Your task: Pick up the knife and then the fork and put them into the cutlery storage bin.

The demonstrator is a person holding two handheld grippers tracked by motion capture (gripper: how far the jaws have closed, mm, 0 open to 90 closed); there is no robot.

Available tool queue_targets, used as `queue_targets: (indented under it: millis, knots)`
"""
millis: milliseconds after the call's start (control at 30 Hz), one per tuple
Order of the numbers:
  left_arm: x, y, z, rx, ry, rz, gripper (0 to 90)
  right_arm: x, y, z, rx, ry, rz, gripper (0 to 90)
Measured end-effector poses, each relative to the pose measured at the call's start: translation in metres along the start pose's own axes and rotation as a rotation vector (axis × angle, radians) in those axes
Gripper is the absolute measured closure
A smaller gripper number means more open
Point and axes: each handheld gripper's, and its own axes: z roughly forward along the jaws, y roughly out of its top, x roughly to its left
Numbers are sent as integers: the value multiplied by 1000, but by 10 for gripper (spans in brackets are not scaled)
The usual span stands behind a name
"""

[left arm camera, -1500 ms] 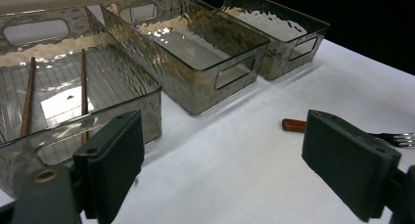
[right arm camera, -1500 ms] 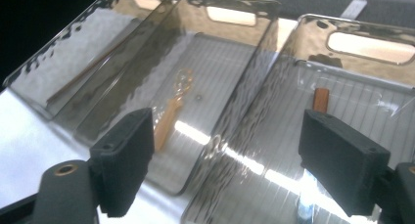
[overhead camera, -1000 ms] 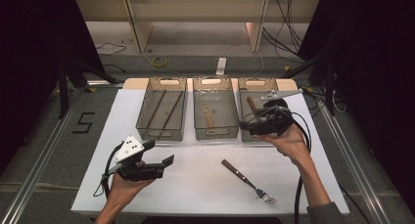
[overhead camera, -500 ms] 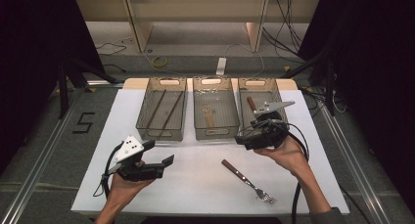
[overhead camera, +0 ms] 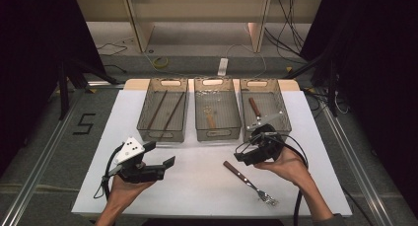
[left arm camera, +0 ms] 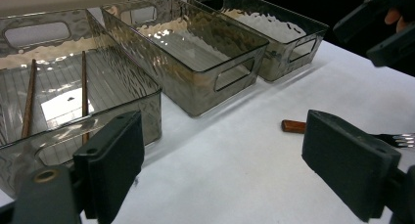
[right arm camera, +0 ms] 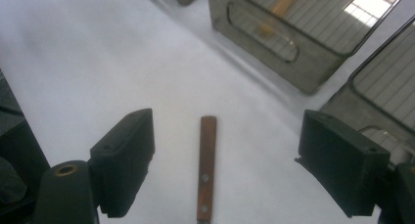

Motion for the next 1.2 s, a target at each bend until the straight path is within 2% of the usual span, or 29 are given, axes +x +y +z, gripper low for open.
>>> queue_targets:
  millis: [133,467,900,1200]
  knots:
    - [0,0,0,1,0,1,154,2,-4,9,54,-30,-18,232]
    - [0,0,0,4,-2,3,154,5,-13,27,143,-22,-48,287]
    - [0,0,0,5,-2,4,154,7,-23,41,251,-10,-58,391]
    - [0,0,0,4,-2,5,154,8,-27,46,299,12,-61,441]
